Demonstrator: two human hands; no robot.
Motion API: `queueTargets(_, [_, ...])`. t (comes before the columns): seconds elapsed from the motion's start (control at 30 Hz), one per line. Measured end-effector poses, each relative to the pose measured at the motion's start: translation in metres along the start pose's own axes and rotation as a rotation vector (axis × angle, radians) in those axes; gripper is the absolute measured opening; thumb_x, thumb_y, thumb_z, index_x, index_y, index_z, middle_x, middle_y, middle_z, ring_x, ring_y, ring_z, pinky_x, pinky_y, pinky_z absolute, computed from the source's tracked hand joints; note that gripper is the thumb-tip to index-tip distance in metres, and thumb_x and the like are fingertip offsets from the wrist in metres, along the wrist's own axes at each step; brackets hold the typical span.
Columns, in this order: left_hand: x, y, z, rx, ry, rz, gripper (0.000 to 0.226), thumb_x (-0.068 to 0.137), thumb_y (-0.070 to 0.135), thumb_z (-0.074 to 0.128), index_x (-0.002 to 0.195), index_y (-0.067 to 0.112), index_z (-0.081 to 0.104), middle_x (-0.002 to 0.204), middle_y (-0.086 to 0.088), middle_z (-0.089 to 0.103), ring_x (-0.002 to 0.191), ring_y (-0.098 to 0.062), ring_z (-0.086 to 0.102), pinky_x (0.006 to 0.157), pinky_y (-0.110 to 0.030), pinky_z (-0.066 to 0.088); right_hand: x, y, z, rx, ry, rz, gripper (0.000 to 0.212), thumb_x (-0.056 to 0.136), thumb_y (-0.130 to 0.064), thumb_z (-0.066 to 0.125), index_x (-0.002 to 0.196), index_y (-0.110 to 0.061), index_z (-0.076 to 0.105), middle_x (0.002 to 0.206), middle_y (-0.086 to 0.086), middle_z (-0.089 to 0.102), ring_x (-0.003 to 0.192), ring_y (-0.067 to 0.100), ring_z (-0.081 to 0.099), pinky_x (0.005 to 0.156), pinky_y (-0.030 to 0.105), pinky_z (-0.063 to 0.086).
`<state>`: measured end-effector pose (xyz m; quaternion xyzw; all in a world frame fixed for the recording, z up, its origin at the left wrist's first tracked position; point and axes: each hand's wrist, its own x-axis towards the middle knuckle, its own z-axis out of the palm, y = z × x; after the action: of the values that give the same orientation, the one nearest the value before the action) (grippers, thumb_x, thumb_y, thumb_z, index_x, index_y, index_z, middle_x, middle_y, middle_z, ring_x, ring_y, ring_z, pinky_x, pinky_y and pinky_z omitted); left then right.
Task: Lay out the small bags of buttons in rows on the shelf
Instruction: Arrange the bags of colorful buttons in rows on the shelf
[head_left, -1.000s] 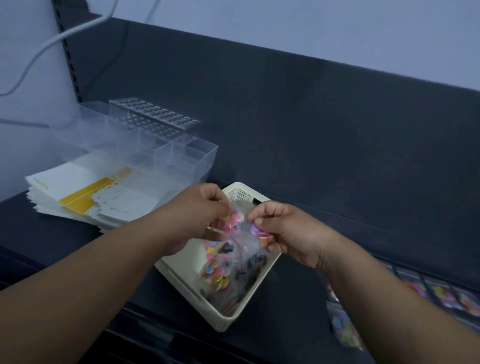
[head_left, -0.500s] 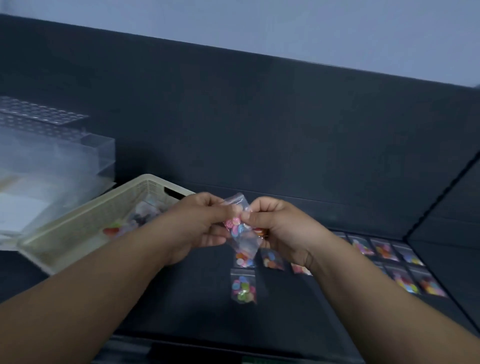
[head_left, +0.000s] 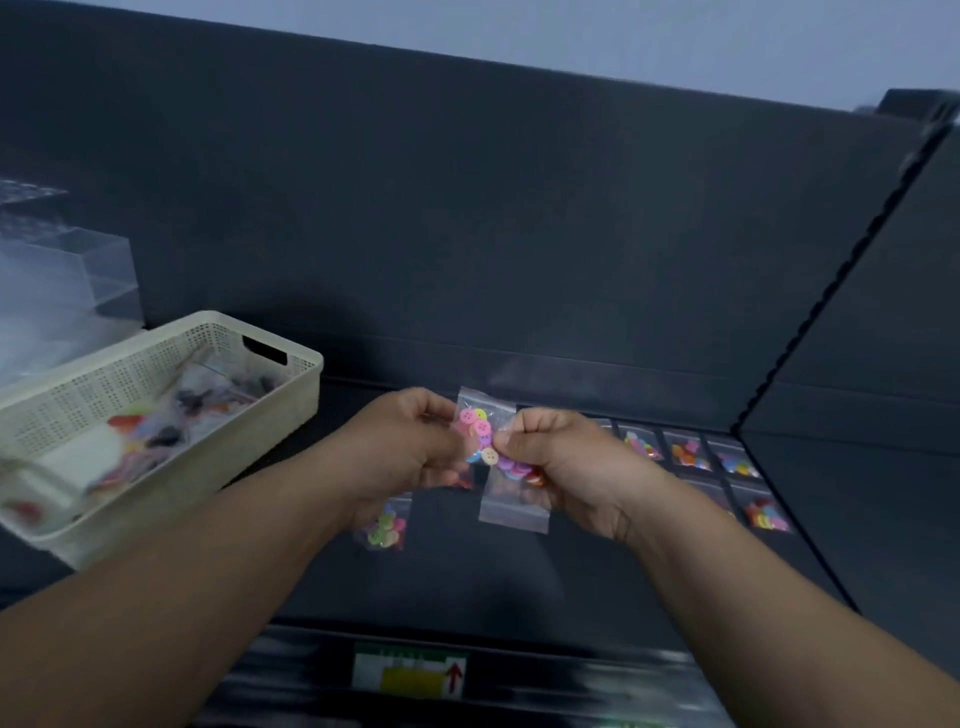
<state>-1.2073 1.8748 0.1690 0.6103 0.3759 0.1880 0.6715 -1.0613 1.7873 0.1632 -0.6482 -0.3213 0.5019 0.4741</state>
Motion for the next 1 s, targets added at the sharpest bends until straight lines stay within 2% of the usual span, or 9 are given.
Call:
queueTargets(0.23, [0.003, -0.02, 0.005, 0.403, 0.067, 0.052, 0.03, 0.078, -0.005, 0.063, 0.101, 0.014, 0.059, 0.076, -0.006, 0.061, 0.061, -0.014, 0.056, 0.059, -0.026, 0.048, 0.003, 0.019, -0.008, -0.154, -0.023, 0.038, 0.021, 0.089, -0.01, 0.062, 0.07, -0.019, 0.059, 0.063, -0.006, 0.06, 0.058, 0.008, 0.052, 0.057, 0.023, 0.043])
queueTargets(0.37, [0.004, -0.038, -0.016, 0.744, 0.168, 0.134, 0.017, 0.083, 0.015, 0.066, 0.096, 0.023, 0.058, 0.083, 0.005, 0.062, 0.073, -0.01, 0.059, 0.063, -0.026, 0.046, 0.007, 0.036, -0.004, -0.273, -0.046, 0.149, 0.018, 0.09, -0.012, 0.061, 0.073, -0.018, 0.06, 0.067, -0.004, 0.063, 0.065, 0.01, 0.055, 0.059, 0.023, 0.046])
queueTargets(0.5, [-0.001, -0.054, -0.039, 1.021, 0.12, 0.176, 0.013, 0.087, 0.015, 0.056, 0.087, 0.027, 0.058, 0.092, 0.006, 0.06, 0.086, -0.014, 0.059, 0.073, -0.027, 0.046, 0.012, 0.047, 0.01, -0.431, -0.047, 0.218, 0.014, 0.09, -0.016, 0.06, 0.076, -0.017, 0.061, 0.08, 0.002, 0.063, 0.07, 0.012, 0.056, 0.055, 0.02, 0.046])
queueTargets(0.57, [-0.001, -0.062, -0.048, 1.101, 0.062, 0.199, 0.015, 0.088, 0.013, 0.051, 0.086, 0.025, 0.06, 0.095, 0.004, 0.058, 0.09, -0.015, 0.056, 0.078, -0.029, 0.047, 0.016, 0.05, 0.015, -0.621, -0.018, 0.21, 0.013, 0.089, -0.019, 0.063, 0.077, -0.013, 0.062, 0.079, 0.006, 0.063, 0.065, 0.015, 0.056, 0.056, 0.022, 0.046])
queueTargets(0.67, [0.0, -0.074, -0.06, 1.154, -0.027, 0.259, 0.021, 0.091, 0.015, 0.051, 0.104, 0.021, 0.067, 0.103, 0.004, 0.055, 0.098, -0.014, 0.052, 0.085, -0.029, 0.045, 0.017, 0.051, 0.018, -0.957, 0.104, 0.109, 0.012, 0.088, -0.021, 0.062, 0.08, -0.012, 0.059, 0.075, 0.003, 0.061, 0.062, 0.016, 0.056, 0.055, 0.023, 0.043])
queueTargets(0.73, [0.0, -0.08, -0.067, 1.145, -0.075, 0.314, 0.024, 0.092, 0.018, 0.052, 0.11, 0.023, 0.067, 0.106, 0.006, 0.055, 0.102, -0.014, 0.049, 0.087, -0.029, 0.044, 0.016, 0.053, 0.022, -0.963, 0.202, -0.004, 0.008, 0.087, -0.023, 0.062, 0.08, -0.021, 0.057, 0.077, -0.002, 0.062, 0.067, 0.015, 0.059, 0.056, 0.024, 0.044])
queueTargets(0.8, [0.002, -0.084, -0.072, 1.149, -0.108, 0.368, 0.026, 0.092, 0.019, 0.053, 0.112, 0.026, 0.067, 0.11, 0.007, 0.056, 0.106, -0.014, 0.047, 0.09, -0.031, 0.044, 0.016, 0.056, 0.029, -0.918, 0.193, -0.065, 0.006, 0.087, -0.024, 0.062, 0.084, -0.028, 0.059, 0.078, -0.004, 0.064, 0.071, 0.016, 0.062, 0.058, 0.026, 0.048])
queueTargets(0.93, [0.007, -0.089, -0.078, 1.18, -0.164, 0.417, 0.028, 0.092, 0.02, 0.052, 0.116, 0.03, 0.065, 0.114, 0.008, 0.056, 0.11, -0.014, 0.047, 0.093, -0.033, 0.044, 0.017, 0.067, 0.044, -0.782, 0.126, -0.018, 0.009, 0.087, -0.022, 0.066, 0.093, -0.027, 0.065, 0.077, -0.016, 0.06, 0.068, 0.005, 0.057, 0.054, 0.012, 0.042])
queueTargets(1.0, [0.009, -0.091, -0.079, 1.167, -0.183, 0.442, 0.031, 0.093, 0.022, 0.054, 0.121, 0.032, 0.062, 0.115, 0.009, 0.056, 0.111, -0.012, 0.047, 0.094, -0.031, 0.043, 0.019, 0.07, 0.048, -0.751, 0.157, -0.026, 0.01, 0.086, -0.023, 0.067, 0.095, -0.027, 0.065, 0.08, -0.013, 0.061, 0.065, 0.001, 0.053, 0.058, 0.014, 0.041])
